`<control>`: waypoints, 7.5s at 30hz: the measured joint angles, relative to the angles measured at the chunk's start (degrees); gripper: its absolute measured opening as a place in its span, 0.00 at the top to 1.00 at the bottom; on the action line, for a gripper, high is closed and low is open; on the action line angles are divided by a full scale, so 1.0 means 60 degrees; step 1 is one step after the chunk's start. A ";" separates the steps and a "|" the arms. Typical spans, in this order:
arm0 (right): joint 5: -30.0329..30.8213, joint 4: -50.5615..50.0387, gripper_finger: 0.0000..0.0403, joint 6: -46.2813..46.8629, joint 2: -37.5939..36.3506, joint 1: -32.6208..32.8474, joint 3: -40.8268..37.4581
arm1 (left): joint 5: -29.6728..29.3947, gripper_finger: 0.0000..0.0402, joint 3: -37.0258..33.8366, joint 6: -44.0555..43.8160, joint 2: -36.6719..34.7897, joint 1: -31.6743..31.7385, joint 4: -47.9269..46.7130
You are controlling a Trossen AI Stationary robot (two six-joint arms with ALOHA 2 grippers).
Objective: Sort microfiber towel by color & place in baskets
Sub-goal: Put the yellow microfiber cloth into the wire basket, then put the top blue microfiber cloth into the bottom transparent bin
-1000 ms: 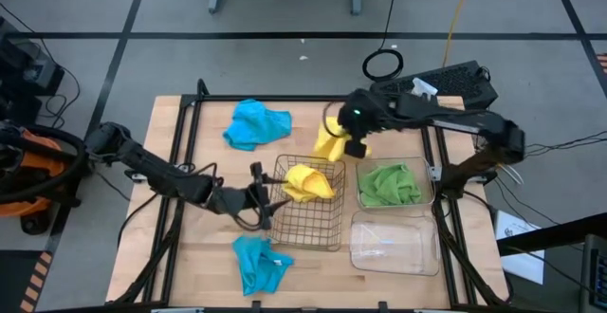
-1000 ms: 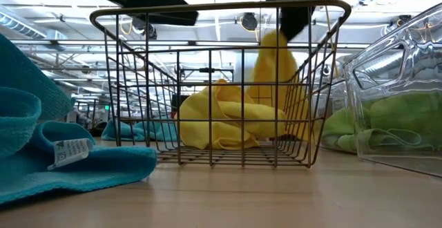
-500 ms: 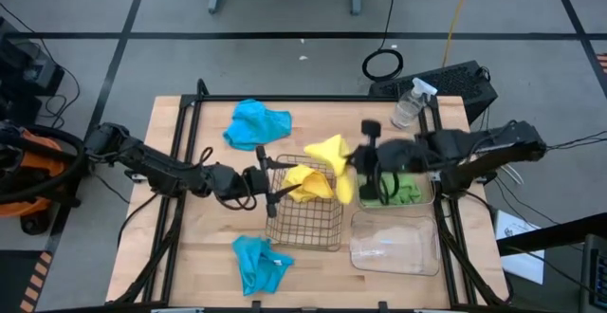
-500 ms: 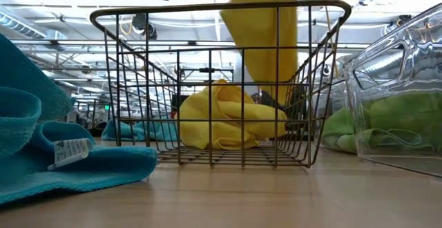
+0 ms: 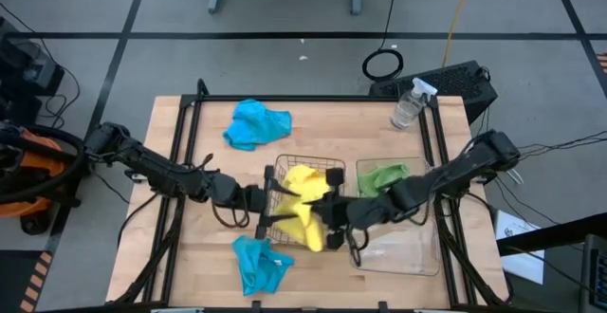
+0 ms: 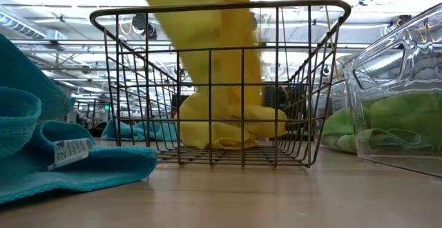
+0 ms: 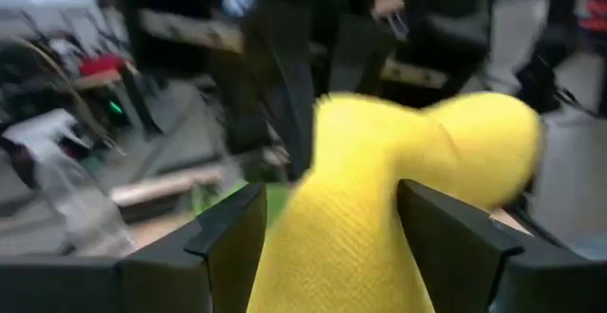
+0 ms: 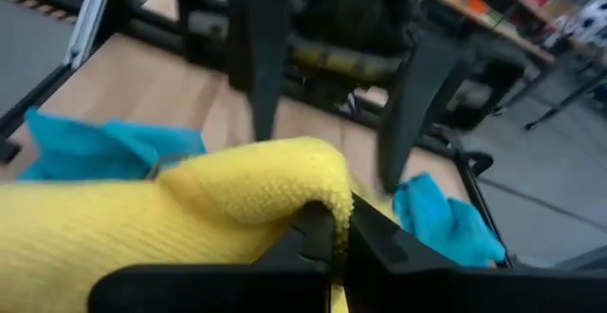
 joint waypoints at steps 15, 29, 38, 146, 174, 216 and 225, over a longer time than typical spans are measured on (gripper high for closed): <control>0.0891 0.2420 0.90 0.1573 0.0916 0.0111 -0.0004 | -0.0802 0.86 0.0000 0.0975 0.0000 -0.1579 -0.1067; 0.3697 -0.1897 0.44 0.4920 0.0909 0.0933 0.0007 | -0.1522 0.98 -0.0007 0.2413 -0.0065 -0.1631 0.0469; 0.3741 -0.1912 0.40 0.6150 0.1873 0.1156 -0.0007 | -0.1525 0.98 -0.0007 0.3531 -0.0125 -0.1501 0.2444; 0.2568 0.4192 0.26 0.1830 0.2039 0.1722 0.0004 | -0.0266 0.97 -0.0011 0.1668 0.0124 -0.0837 0.0966; 0.4053 0.1450 0.98 0.1274 0.1198 0.1478 0.0002 | -0.2007 0.27 -0.0013 -0.0159 -0.0278 -0.0735 -0.2091; -0.1455 -0.4226 0.37 0.3007 0.0928 -0.0876 0.0000 | -0.6393 0.24 -0.0011 -0.0752 -0.0834 0.4628 -0.5039; -0.0723 -0.5428 0.40 0.4473 -0.0610 0.0130 0.0000 | -0.2472 0.24 -0.0011 -0.1309 -0.0834 0.7609 -0.6229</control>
